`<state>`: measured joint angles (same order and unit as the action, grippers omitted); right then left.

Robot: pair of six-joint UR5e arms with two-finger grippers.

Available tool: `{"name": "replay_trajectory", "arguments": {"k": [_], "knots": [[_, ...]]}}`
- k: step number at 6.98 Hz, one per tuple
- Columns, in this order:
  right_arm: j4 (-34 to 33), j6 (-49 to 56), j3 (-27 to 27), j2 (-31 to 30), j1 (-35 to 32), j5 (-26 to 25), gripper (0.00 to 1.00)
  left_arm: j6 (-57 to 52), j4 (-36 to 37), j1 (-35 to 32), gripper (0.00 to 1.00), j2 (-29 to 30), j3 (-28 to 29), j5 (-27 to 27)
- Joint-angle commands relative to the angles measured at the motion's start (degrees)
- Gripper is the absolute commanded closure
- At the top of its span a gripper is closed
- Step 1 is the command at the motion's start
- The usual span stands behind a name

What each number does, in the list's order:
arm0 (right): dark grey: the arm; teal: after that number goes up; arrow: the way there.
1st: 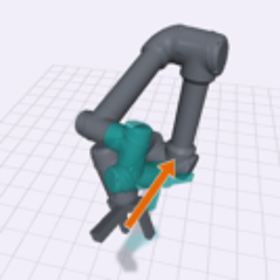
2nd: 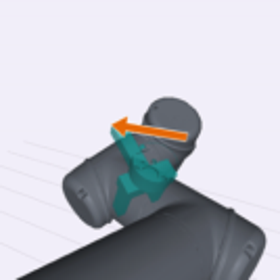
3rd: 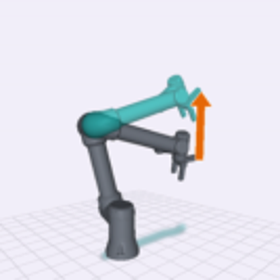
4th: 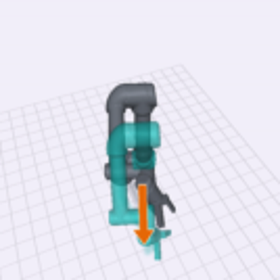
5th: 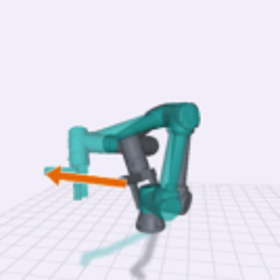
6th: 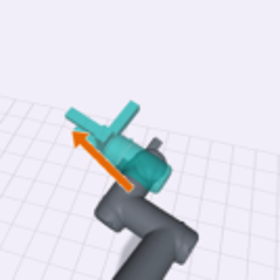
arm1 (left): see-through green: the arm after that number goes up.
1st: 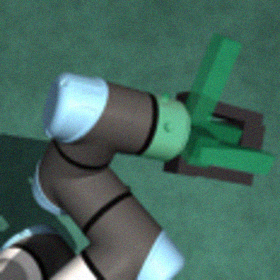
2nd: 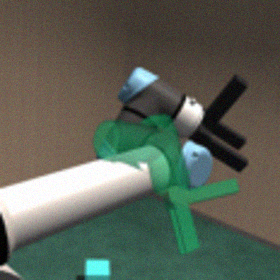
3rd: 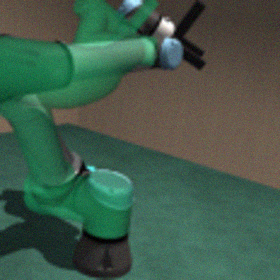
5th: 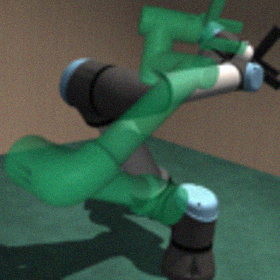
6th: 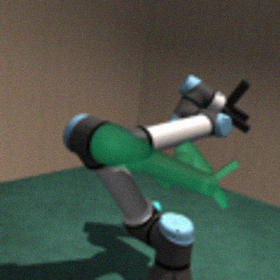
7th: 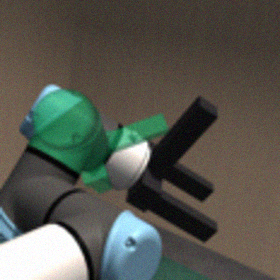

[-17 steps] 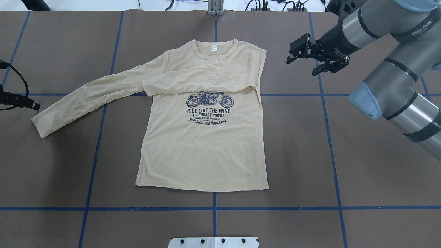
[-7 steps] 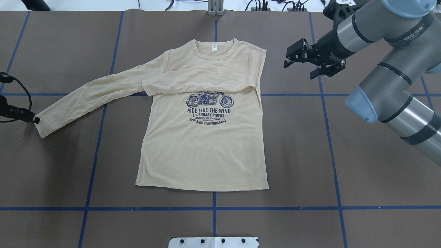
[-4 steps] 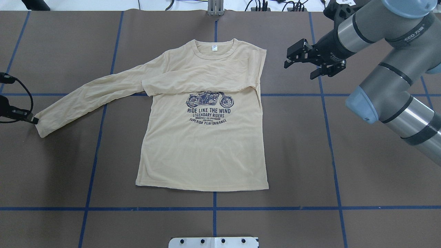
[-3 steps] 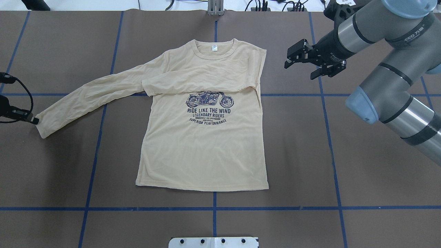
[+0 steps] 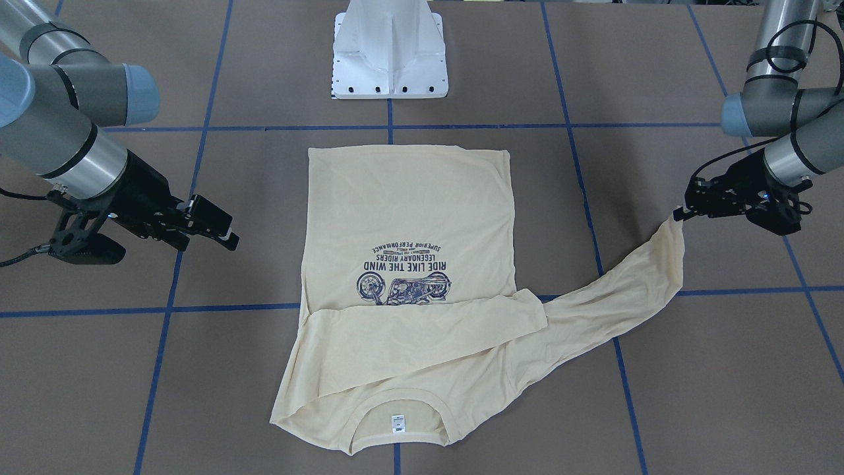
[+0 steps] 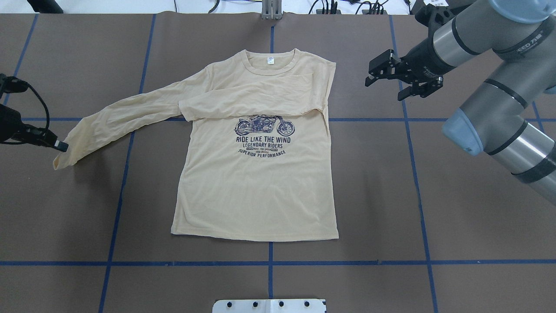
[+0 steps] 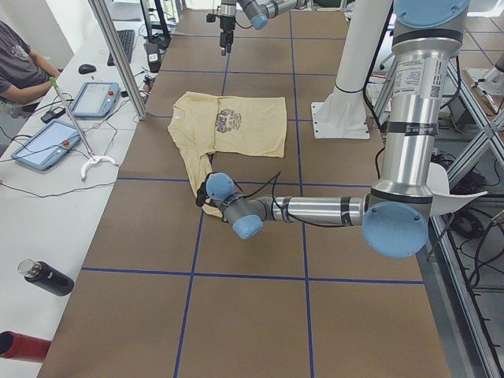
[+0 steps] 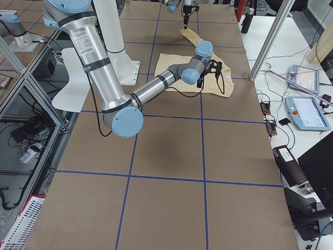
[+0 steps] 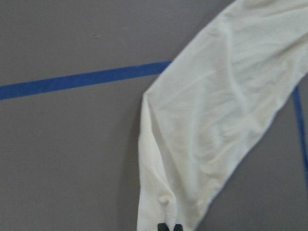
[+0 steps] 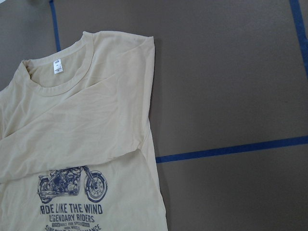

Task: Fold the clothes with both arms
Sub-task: 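Grasp the other sleeve cuff with left gripper and fold it across the body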

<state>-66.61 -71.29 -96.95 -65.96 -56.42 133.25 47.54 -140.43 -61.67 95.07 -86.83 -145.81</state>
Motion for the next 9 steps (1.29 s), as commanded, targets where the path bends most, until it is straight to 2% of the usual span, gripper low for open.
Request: {"name": "replay_trajectory", "arguments": {"k": [1,2,3,4,7,8,9], "knots": [[0.3,8.7,0.1,-5.5,-3.5,1.0,0.00,19.6,0.2,1.5,1.00,10.4,-4.8,-0.6],[0.3,15.0,0.1,-8.9,-5.5,1.1,0.00,32.0,0.4,6.1,1.00,19.9,-3.5,1.5],[0.3,19.1,0.4,-11.0,-6.7,1.0,0.00,41.6,0.5,11.5,1.00,27.4,-2.6,10.5],[0.3,20.8,1.5,-12.0,-7.5,0.6,0.00,46.6,0.5,16.3,1.00,32.1,-1.2,17.4],[0.4,23.2,4.3,-11.9,-9.0,0.3,0.00,52.1,0.4,23.8,1.00,46.4,12.2,31.2],[0.4,23.1,4.3,-11.7,-9.0,0.3,0.00,52.3,0.2,24.9,0.66,48.2,15.2,34.3],[0.4,21.8,4.1,-11.4,-8.9,0.3,0.00,52.4,0.2,26.1,0.12,49.8,16.9,38.4]]}}
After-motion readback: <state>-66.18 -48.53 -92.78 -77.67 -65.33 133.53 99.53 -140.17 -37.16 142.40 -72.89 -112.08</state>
